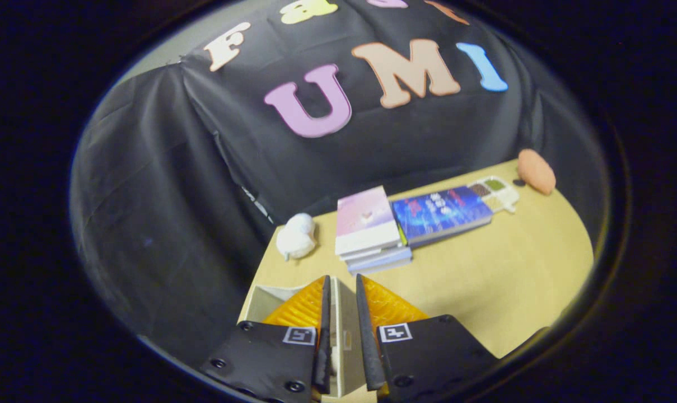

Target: Open the storage box then place both shoes into the box .Put the left shoe in first, then the right shoe, with the right side of both shoes facing outward in a uniform manner.

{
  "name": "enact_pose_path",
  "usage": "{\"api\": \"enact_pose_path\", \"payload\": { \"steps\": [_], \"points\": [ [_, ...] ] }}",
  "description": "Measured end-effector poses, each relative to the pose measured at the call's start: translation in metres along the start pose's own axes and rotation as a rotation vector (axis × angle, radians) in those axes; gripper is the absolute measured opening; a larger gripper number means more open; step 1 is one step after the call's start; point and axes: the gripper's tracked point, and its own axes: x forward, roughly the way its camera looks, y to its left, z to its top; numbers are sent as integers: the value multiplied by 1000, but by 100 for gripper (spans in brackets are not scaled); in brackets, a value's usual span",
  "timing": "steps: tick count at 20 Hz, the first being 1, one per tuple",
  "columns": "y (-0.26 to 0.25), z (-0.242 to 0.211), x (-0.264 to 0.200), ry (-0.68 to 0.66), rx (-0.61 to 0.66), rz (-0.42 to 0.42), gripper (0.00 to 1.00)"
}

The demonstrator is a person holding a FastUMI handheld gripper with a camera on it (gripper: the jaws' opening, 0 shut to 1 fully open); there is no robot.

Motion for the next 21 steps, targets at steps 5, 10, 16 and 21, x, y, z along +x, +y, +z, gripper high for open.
{"api": "enact_pose_path", "payload": {
  "steps": [5, 10, 16, 21],
  "points": [
    [-8, 94, -24, -255, -167, -59, 27],
    [-3, 165, -50, -412, -230, -80, 27],
    [-14, 222, -68, -540, -239, -107, 27],
    [-14, 235, -74, -576, -255, -114, 27]
  ]
}}
